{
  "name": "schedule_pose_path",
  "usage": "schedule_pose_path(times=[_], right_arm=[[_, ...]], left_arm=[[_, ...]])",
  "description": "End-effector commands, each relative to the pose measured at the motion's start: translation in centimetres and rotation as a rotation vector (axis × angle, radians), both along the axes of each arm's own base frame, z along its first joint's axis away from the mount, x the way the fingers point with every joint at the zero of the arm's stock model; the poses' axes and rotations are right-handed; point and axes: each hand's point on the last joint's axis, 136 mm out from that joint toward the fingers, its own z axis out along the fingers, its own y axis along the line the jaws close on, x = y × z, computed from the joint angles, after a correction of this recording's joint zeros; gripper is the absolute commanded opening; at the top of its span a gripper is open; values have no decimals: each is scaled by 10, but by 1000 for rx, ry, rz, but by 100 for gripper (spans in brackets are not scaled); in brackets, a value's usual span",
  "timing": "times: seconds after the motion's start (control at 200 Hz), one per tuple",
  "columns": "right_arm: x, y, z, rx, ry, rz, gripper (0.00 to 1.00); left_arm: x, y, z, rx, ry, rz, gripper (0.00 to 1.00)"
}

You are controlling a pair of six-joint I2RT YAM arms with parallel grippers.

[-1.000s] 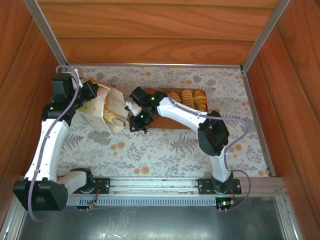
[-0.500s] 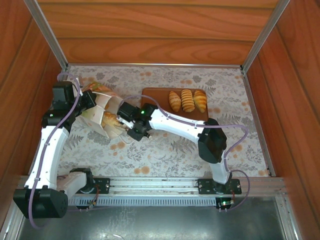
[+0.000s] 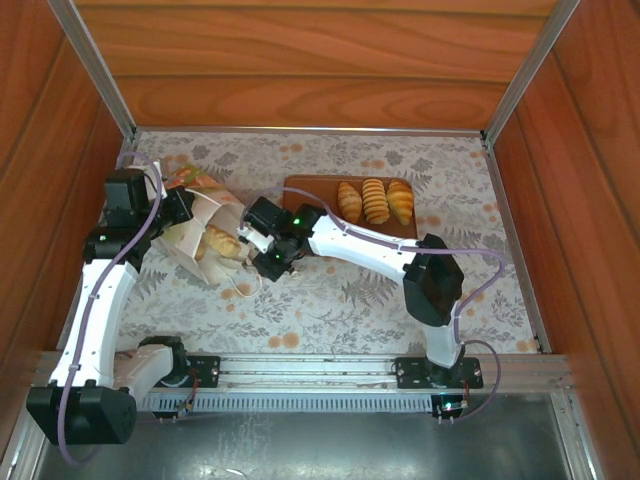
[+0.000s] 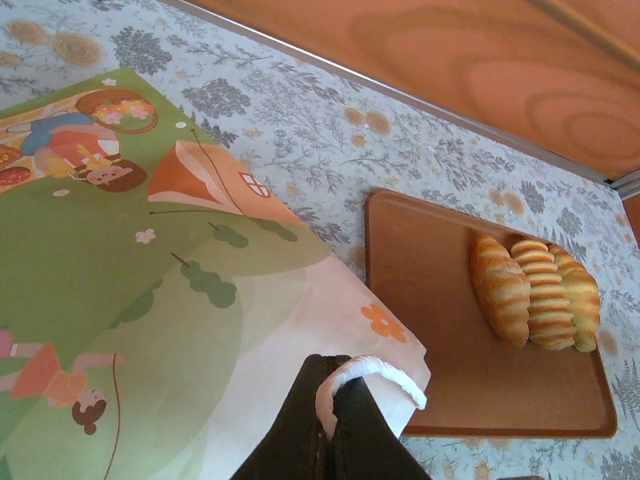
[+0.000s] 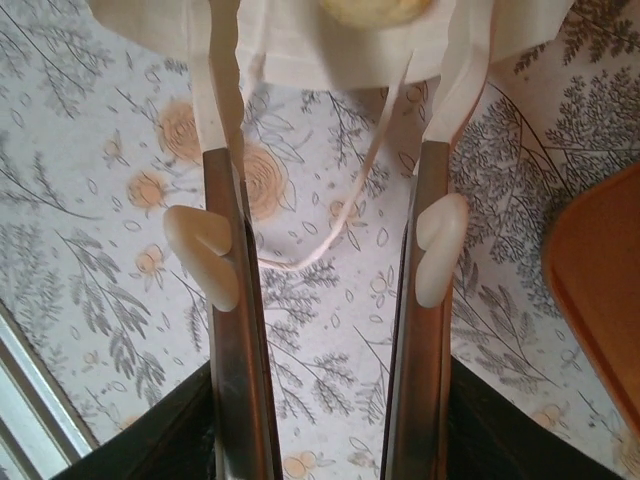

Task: Take the fake bread out of the paper bag

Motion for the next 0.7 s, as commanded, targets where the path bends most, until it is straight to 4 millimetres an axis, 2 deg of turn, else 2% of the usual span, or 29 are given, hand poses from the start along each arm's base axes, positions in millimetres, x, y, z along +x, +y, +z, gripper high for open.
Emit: schedule_pose_path(times=[0.0, 0.16, 0.31, 0.455, 0.61, 0.695], right_arm=[[-3, 17, 15, 98, 46, -15, 54], [11, 18, 7, 62, 18, -90, 54], [15, 16, -5, 2, 19, -97, 52], [15, 19, 1, 42, 8, -92, 50], [16, 18, -8, 15, 13, -89, 48], [18, 17, -7, 9, 2, -96, 48]], left_arm=[[0, 3, 4, 9, -9, 4, 0], [2, 3, 3, 4, 0, 10, 0], [3, 5, 4, 7, -3, 22, 0], [3, 7, 4, 11, -3, 30, 0], [3, 10, 3, 16, -1, 53, 0], [2, 14, 3, 14, 0, 77, 0]])
